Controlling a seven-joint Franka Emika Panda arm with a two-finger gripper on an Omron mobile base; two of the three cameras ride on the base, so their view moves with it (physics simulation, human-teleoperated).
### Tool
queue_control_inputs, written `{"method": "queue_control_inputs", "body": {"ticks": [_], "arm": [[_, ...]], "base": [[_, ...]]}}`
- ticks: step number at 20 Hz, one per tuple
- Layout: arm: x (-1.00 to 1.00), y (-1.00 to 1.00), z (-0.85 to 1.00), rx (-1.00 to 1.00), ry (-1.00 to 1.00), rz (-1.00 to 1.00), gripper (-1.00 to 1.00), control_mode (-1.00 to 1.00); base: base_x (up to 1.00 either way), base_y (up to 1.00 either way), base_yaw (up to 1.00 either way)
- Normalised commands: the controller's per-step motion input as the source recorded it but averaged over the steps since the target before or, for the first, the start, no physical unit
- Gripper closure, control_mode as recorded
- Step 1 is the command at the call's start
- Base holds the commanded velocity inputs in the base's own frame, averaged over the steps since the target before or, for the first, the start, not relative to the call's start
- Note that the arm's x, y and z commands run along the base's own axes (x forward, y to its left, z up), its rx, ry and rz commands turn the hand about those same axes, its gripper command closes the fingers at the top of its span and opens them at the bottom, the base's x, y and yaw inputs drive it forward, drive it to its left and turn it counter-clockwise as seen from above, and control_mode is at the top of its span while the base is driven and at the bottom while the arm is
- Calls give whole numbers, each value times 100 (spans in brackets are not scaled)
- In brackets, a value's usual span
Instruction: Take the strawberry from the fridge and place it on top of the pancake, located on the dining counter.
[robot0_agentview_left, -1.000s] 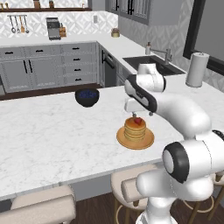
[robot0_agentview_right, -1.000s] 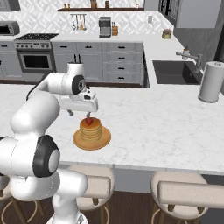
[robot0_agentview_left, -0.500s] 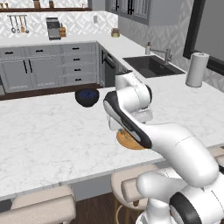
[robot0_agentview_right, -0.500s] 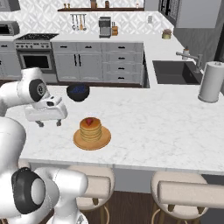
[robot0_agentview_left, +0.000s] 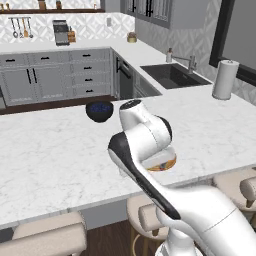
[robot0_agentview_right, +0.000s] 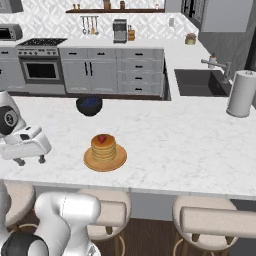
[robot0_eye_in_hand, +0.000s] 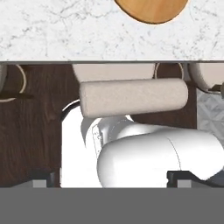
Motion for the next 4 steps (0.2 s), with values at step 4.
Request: {"method": "queue_control_inputs", "body": {"ticks": [4], "arm": [[-11,-21,-30,0,2,0,-100,-100]], "base": [[0,0,0]]}}
